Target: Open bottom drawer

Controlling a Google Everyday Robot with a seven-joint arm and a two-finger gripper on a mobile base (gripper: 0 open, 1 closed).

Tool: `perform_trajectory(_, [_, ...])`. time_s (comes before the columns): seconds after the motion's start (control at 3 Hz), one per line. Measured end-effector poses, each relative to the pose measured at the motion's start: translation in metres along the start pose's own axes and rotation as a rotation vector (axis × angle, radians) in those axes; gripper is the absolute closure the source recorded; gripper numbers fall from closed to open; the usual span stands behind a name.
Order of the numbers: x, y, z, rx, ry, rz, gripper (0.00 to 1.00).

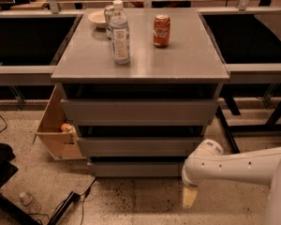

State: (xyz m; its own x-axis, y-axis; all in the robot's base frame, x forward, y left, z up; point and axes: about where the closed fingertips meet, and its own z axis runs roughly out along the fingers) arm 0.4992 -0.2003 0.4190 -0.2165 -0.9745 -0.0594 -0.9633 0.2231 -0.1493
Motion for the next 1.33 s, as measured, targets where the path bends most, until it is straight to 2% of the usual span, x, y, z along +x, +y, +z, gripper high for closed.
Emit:
perform_trajectory(0.33, [-0.007, 0.005, 0.047, 0.019, -0.057, -0.044, 0.00])
perform_trajectory(0.67, [-0.007, 0.005, 0.047, 0.019, -0.057, -0.044, 0.00])
perform_trajectory(1.0, [-0.027, 0.006, 0.083, -0.009, -0.103, -0.104, 0.00])
perform_trajectory(1.33, [-0.052, 0.000, 0.138, -0.013, -0.163, -0.197, 0.00])
